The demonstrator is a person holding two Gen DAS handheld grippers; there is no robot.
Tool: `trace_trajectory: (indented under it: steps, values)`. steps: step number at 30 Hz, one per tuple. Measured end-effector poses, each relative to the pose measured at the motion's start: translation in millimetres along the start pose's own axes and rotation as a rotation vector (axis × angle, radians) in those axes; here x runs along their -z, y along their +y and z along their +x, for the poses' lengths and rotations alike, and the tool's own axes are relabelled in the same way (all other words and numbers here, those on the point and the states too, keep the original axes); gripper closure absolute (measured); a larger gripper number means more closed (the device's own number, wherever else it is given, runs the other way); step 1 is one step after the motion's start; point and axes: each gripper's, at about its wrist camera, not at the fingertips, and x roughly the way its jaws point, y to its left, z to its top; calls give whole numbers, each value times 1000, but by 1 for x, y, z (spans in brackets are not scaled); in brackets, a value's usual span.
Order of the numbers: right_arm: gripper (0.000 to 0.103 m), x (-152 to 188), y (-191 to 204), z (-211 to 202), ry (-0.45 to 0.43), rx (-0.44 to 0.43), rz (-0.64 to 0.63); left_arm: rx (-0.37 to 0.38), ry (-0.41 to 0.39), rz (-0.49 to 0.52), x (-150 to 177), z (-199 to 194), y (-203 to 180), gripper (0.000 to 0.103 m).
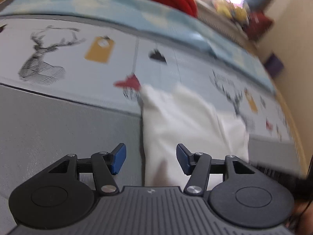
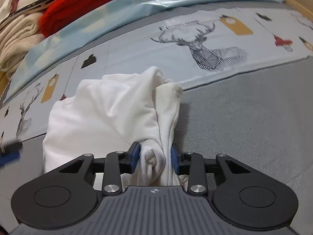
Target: Fold small clothes
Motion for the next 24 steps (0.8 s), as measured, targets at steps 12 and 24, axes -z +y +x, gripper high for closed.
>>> trace_trajectory:
  steps: [12, 24]
  values:
    - [60, 5, -4, -22, -67, 84, -81, -71, 204, 189, 29, 28, -21, 31]
    - [59, 18, 18, -39, -51, -54, -236, -50, 155, 151, 31, 16, -24, 31]
